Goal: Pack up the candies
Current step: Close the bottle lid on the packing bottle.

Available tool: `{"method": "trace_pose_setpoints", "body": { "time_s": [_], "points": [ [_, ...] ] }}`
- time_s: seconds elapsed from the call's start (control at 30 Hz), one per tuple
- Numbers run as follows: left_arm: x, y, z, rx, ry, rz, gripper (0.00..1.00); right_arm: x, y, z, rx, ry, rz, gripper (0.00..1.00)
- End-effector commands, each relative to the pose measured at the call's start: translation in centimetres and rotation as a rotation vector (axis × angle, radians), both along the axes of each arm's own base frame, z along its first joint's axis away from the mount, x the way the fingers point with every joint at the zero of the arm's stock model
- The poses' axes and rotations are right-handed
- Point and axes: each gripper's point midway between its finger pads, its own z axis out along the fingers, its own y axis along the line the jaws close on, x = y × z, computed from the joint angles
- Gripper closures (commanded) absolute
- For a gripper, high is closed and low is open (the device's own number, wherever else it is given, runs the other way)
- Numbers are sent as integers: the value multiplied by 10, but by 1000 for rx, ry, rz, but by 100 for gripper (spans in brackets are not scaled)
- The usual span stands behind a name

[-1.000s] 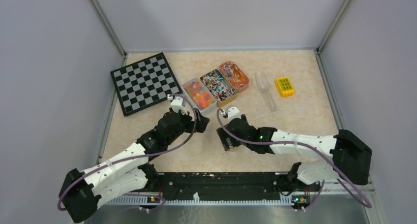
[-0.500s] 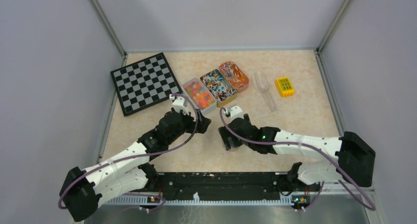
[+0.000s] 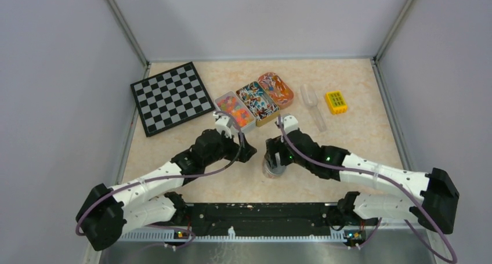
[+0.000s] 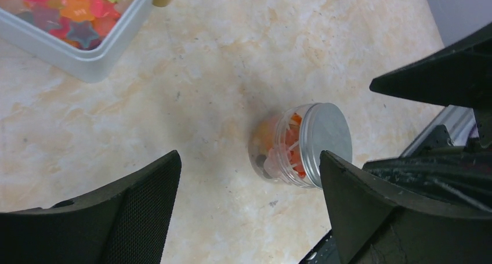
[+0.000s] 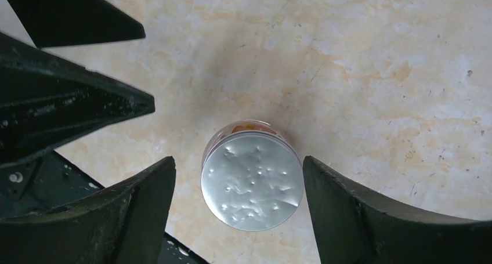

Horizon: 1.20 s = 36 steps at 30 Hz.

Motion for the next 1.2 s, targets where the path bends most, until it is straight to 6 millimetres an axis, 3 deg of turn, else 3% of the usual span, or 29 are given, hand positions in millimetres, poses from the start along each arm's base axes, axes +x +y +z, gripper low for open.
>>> {"method": "trace_pose_setpoints", "body": {
  "time_s": [0.0, 0.13, 0.37, 0.6, 0.97, 1.17],
  "points": [
    [-4, -29, 27, -97, -47, -141, 8, 1, -15, 1, 96, 62, -47, 27],
    [-14, -47, 18, -88, -4, -269, 11, -1, -23, -12, 153, 124, -52, 37],
    [-24, -69, 4, -105, 44, -416, 12, -9, -26, -29, 171, 176, -62, 37],
    [-26, -76, -10, -97, 60, -465, 13, -9, -21, -43, 183, 203, -57, 39],
    [-25, -74, -25, -73, 73, -457, 19, -5, -11, -32, 213, 183, -25, 51],
    [-17, -70, -33, -33, 78, -414, 23, -1, -17, -36, 186, 176, -55, 52]
  ]
}}
